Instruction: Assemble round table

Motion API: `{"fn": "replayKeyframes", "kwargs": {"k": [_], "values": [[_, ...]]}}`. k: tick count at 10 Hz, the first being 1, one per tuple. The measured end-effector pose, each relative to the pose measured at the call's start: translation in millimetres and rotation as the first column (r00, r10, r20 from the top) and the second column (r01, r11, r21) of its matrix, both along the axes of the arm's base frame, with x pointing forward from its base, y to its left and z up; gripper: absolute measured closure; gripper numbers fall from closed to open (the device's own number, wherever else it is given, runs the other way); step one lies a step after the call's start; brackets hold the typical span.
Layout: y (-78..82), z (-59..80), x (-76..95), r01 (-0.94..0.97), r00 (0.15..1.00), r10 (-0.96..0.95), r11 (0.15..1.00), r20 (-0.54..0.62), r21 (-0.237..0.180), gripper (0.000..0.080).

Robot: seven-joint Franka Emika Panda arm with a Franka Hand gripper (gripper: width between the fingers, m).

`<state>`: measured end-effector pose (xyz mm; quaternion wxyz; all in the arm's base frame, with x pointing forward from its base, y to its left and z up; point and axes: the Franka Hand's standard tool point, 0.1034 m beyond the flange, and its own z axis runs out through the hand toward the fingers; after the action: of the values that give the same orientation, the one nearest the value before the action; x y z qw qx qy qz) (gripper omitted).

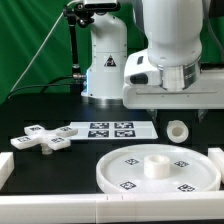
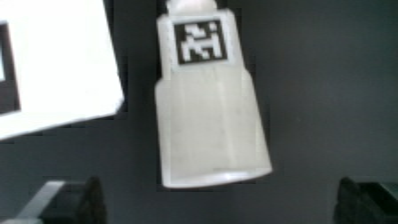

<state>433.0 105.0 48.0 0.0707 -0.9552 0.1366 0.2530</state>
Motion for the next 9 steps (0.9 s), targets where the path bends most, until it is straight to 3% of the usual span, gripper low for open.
{"fn": "replayKeyframes", "kwargs": {"k": [3, 4, 6, 7, 9], "values": [[2.9, -6.8, -2.4, -0.061, 0.992, 0.068, 0.996, -0.109, 0.064, 0.015], [2.8, -7.9, -6.8, -0.063, 0.972, 0.084, 0.993, -0.221, 0.096, 0.015], [4.9, -14.6, -8.7, -0.063, 0.934, 0.106, 0.989, -0.341, 0.135, 0.015], [5.8, -18.6, -9.8, -0.062, 0.916, 0.116, 0.987, -0.385, 0.149, 0.015], [7.3, -28.0, -11.5, -0.054, 0.917, 0.103, 0.989, -0.385, 0.135, 0.015]]}}
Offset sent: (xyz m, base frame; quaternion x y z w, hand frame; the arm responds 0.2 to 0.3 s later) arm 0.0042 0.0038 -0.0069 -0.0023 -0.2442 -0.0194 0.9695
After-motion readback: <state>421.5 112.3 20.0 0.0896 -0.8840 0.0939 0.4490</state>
